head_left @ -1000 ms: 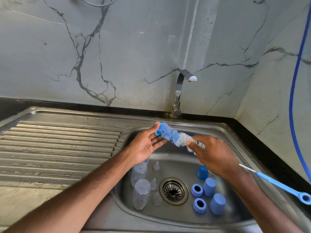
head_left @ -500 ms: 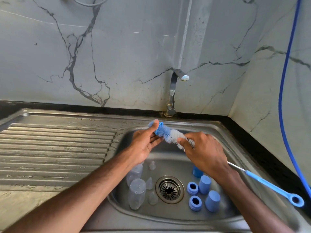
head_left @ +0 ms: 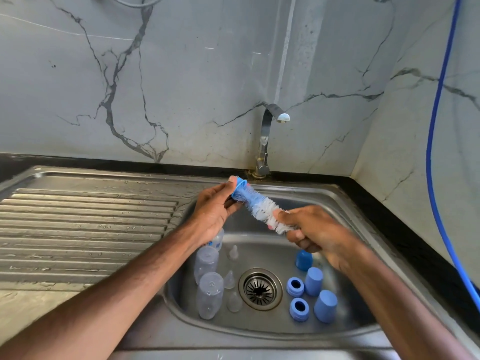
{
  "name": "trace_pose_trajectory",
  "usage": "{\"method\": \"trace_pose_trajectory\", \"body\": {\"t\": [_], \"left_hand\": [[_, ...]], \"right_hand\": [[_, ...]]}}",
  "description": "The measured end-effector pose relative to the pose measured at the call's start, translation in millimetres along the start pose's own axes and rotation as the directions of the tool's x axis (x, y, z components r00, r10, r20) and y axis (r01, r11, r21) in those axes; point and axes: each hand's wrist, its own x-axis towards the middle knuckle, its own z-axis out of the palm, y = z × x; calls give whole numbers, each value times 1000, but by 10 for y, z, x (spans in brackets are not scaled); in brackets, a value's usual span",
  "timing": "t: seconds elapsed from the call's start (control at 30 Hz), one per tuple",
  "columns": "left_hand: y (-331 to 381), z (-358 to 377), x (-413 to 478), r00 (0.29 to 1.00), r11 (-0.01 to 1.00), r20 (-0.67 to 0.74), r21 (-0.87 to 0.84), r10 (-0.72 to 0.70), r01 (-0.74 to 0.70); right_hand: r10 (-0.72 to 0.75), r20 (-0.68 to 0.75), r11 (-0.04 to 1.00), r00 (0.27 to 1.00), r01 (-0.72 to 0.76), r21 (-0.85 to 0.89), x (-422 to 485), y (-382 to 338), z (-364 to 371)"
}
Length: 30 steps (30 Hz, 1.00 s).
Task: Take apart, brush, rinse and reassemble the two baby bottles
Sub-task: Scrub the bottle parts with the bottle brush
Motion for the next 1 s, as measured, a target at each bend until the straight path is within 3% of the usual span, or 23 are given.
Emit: {"method": "trace_pose_trajectory", "body": {"t": [0.07, 0.1, 0.2, 0.27, 0.33, 0.57, 0.67, 0.77, 0.87, 1.0], "left_hand": [[-10, 5, 8, 1000, 1000, -8, 1, 0, 0], [-24, 15, 17, 999, 1000, -39, 10, -6, 6], [-63, 7, 59, 986, 998, -164, 44, -26, 33], [-25, -76, 104, 967, 999, -248, 0, -51, 53], [46, -183, 146, 950, 996, -300, -68, -83, 65], [-75, -34, 25, 991, 993, -65, 3, -116, 117], [-217, 109, -43, 993, 990, 11, 80, -120, 119], [-183, 162, -32, 996, 994, -43, 69, -83, 86], [-82, 64, 43, 986, 996, -156, 51, -59, 68], [-110, 62, 63, 971, 995, -236, 75, -46, 66]], "right_hand": [[-60, -34, 996, 998, 58, -72, 2, 19, -10], [-153, -102, 962, 983, 124, -244, 6, 25, 34], [-467, -174, 639, 867, 195, -744, -4, 44, 239], [-571, -151, 484, 807, 182, -856, -26, 63, 336], [-613, -120, 403, 781, 178, -898, -37, 73, 370], [-557, -242, 546, 795, 131, -828, 18, 80, 213], [-454, -312, 690, 835, 107, -716, 55, 100, 184], [-385, -315, 794, 868, 137, -592, 54, 65, 220], [-417, -272, 738, 867, 148, -659, -9, 30, 347], [-527, -223, 502, 820, 89, -860, -80, 0, 558]]}}
